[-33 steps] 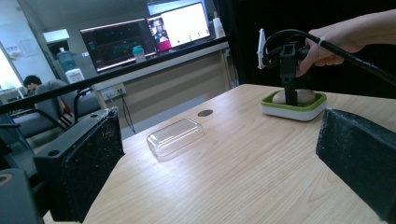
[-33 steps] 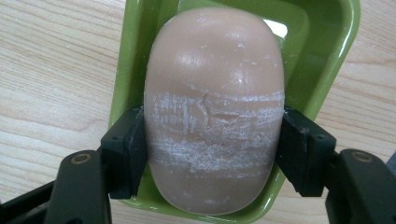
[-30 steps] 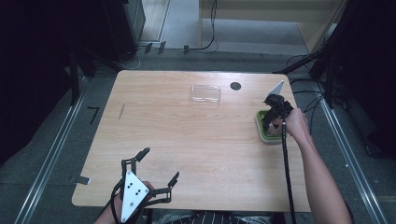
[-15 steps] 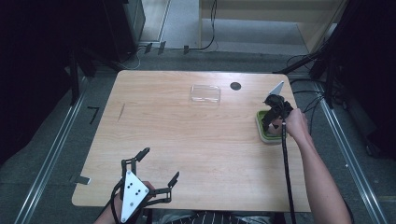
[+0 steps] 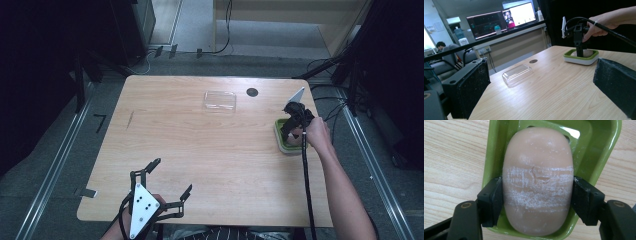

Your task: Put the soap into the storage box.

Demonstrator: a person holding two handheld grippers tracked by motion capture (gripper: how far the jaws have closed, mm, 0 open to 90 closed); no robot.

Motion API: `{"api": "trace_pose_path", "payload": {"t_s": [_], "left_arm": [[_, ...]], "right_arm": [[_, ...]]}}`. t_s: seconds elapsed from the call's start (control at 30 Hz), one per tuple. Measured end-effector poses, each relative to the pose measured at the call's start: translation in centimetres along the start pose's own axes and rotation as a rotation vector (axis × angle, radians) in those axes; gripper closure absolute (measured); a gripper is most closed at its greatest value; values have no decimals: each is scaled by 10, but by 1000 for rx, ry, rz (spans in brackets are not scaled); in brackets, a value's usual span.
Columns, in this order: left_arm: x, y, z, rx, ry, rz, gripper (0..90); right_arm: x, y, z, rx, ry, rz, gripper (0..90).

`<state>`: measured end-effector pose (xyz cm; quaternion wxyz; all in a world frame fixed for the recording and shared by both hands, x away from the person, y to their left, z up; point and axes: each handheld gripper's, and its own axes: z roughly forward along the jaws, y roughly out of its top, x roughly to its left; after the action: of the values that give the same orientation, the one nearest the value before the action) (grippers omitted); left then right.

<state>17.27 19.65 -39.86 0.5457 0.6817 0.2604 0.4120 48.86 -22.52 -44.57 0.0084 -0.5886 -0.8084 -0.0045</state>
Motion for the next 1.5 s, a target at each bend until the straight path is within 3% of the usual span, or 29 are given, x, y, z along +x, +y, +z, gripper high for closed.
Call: {"api": "trace_pose_path", "payload": {"t_s": [0.1,0.2,0.53,1.03,1.5], "left_arm": [[0,0,0,-1,0,-1,12],[0,0,-1,1,1,1,11],[0,0,-1,1,1,1,11],[0,0,-1,2,1,1,11],[-1,0,0,3,3,2,12]], "right_arm": [[0,0,-1,-4,3,2,316],[0,-1,-6,-19,-4,-5,243],[2,-9,-17,-21,9,-22,208],[9,-36,-30,-13,0,-63,28],[13,-74,-38,-27,-2,-89,0]]}}
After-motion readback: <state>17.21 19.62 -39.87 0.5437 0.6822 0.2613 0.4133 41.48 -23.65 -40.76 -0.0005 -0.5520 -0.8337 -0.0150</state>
